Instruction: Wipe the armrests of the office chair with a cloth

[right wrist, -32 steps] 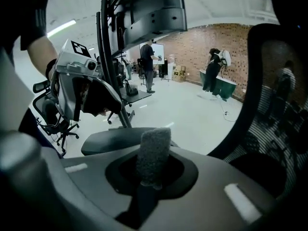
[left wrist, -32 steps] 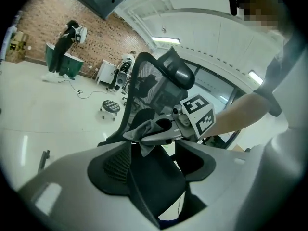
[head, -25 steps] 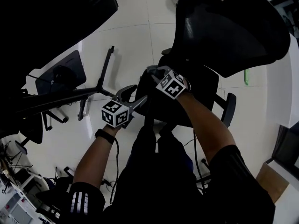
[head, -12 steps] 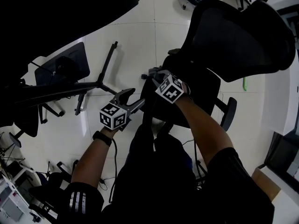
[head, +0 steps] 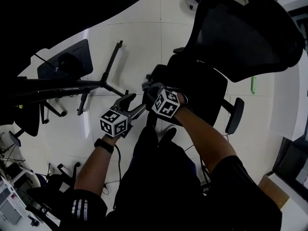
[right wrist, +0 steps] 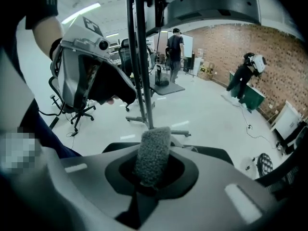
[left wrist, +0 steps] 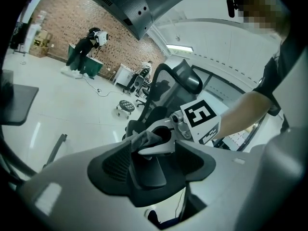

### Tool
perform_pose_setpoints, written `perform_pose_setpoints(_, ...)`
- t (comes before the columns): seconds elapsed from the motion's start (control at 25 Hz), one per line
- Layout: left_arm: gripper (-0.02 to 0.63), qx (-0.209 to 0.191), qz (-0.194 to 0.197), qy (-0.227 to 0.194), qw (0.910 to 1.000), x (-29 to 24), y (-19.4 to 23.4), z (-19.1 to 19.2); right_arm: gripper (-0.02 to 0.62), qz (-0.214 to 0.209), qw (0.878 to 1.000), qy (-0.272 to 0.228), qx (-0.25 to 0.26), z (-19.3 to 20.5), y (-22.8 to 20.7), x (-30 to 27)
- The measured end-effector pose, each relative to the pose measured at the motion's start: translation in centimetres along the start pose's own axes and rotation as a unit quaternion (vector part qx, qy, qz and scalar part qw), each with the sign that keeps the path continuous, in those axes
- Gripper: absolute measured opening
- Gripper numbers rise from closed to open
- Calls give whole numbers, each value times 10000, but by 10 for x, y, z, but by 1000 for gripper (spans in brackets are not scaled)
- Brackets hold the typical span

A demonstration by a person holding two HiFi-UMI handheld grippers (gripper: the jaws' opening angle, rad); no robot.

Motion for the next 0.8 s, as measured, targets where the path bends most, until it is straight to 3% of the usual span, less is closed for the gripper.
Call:
perform_pose_setpoints(0.28, 307, 83, -129, -144, 9998, 14, -12, 22, 38, -366, 9977, 9, 565, -2, 48, 1)
perform_pose_setpoints(0.8, 307, 129, -124, -211, 9996, 28, -44, 56, 37, -828, 9913, 202, 999, 16, 113, 18)
Point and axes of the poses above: the fingertips, and each gripper's own axes: x backward along the fingers, y to its left, z out of its underside, the point moved 6 cm from there along x, backward along the fingers, and after that the axes turned 9 degrees about x, right-handed, at the moved point
